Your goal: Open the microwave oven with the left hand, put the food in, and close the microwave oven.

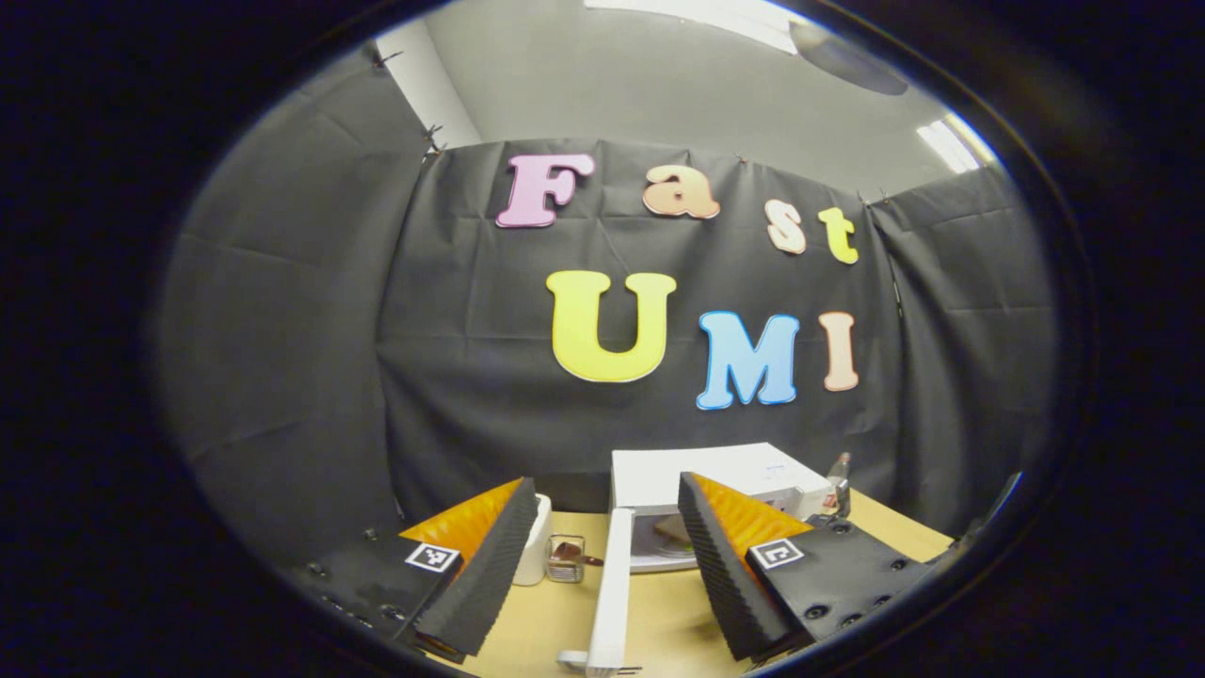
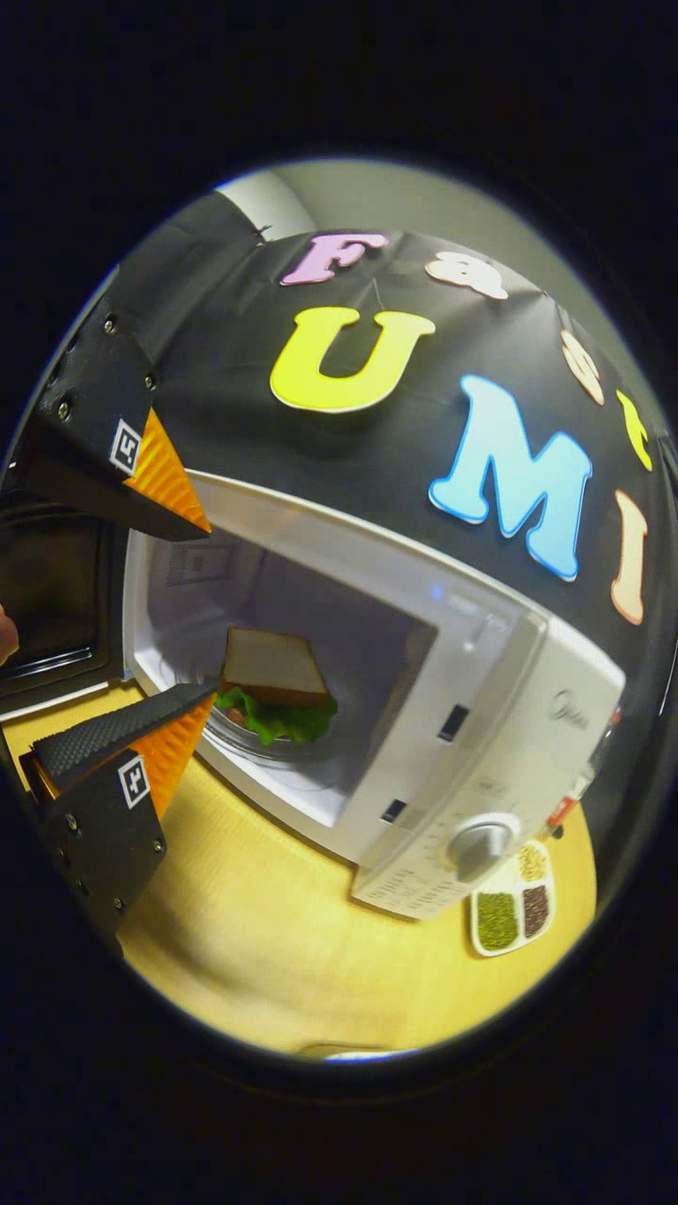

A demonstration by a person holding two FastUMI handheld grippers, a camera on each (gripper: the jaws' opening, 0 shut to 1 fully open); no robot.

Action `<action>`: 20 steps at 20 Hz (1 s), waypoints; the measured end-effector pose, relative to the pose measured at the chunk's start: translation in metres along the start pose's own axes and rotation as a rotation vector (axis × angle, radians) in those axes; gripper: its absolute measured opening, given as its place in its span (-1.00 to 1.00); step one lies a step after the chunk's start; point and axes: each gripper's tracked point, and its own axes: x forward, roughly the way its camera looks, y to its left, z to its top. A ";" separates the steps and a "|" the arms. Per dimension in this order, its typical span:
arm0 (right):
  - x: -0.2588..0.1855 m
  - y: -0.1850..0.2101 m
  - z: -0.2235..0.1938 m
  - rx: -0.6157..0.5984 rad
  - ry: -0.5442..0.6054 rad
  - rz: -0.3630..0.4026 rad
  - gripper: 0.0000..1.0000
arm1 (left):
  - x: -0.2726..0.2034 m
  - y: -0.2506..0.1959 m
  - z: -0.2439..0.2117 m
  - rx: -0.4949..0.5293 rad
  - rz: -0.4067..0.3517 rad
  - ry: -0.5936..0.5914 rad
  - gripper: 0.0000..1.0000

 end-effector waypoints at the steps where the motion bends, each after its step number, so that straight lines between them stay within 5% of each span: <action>1: -0.015 0.007 0.002 -0.042 0.008 0.017 0.83 | -0.001 -0.003 0.000 -0.004 -0.013 -0.003 0.92; 6: -0.091 0.056 0.023 -0.226 -0.008 0.118 0.83 | -0.001 -0.021 -0.009 -0.032 -0.070 -0.008 0.94; 15: -0.223 0.096 0.104 -0.774 -0.281 0.018 0.87 | -0.008 -0.049 -0.026 -0.027 -0.142 -0.007 0.94; 20: -0.270 0.134 0.120 -0.938 -0.368 -0.001 0.87 | -0.019 -0.047 -0.031 0.001 -0.131 -0.007 0.93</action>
